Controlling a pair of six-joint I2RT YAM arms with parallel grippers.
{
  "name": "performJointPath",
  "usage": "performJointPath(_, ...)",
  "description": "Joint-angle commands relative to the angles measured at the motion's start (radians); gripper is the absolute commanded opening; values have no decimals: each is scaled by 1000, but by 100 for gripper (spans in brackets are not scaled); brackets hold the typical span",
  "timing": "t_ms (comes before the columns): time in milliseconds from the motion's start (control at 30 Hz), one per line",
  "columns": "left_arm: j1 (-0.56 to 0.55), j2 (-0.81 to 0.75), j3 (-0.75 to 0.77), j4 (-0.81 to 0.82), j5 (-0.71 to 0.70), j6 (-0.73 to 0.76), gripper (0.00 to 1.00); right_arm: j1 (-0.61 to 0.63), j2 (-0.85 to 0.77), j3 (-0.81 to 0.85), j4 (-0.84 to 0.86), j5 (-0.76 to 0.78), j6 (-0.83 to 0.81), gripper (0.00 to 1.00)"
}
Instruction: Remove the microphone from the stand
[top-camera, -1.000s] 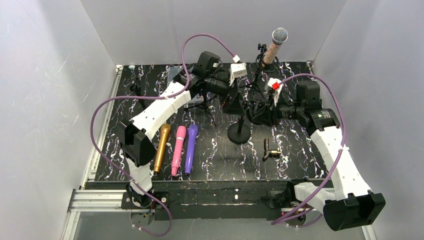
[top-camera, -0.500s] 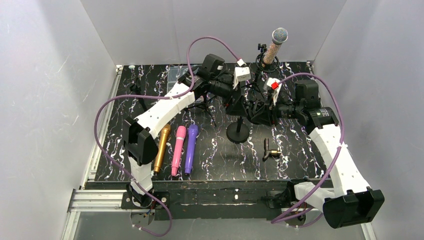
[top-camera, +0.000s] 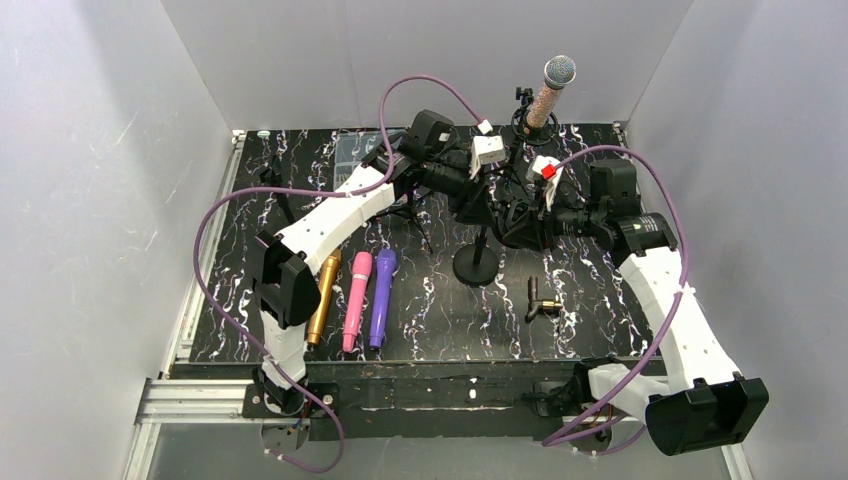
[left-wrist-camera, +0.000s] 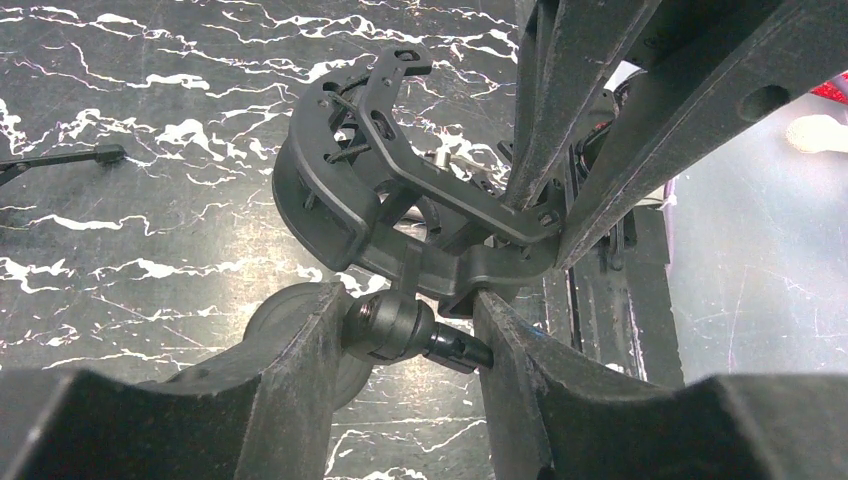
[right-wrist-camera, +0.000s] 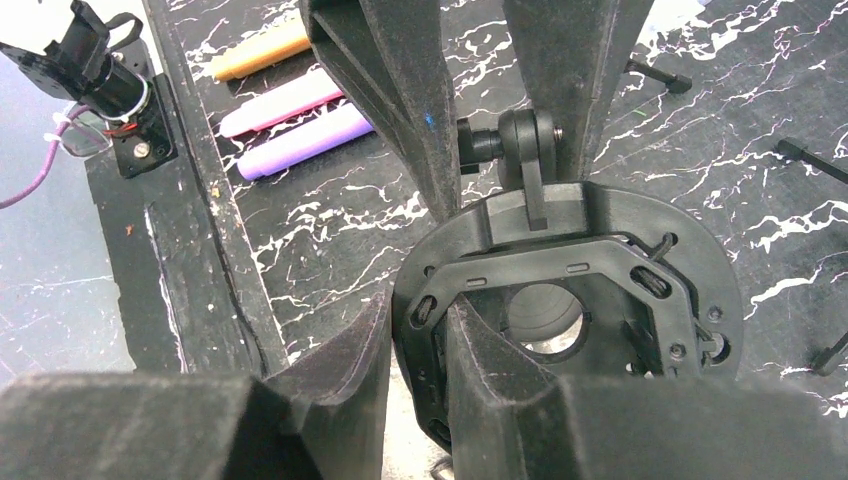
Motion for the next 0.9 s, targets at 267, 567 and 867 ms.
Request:
performJointPath(267, 6, -25, -101, 29, 12, -100, 0, 5, -24, -3, 10, 114, -14, 1)
performJointPath(567, 21, -32, -176, 54, 3, -133, 0, 5, -19, -18, 7, 144, -15, 1)
performJointPath(867, 20, -43, -246, 27, -5, -108, 0, 5, -9, -50, 16, 148, -17, 1)
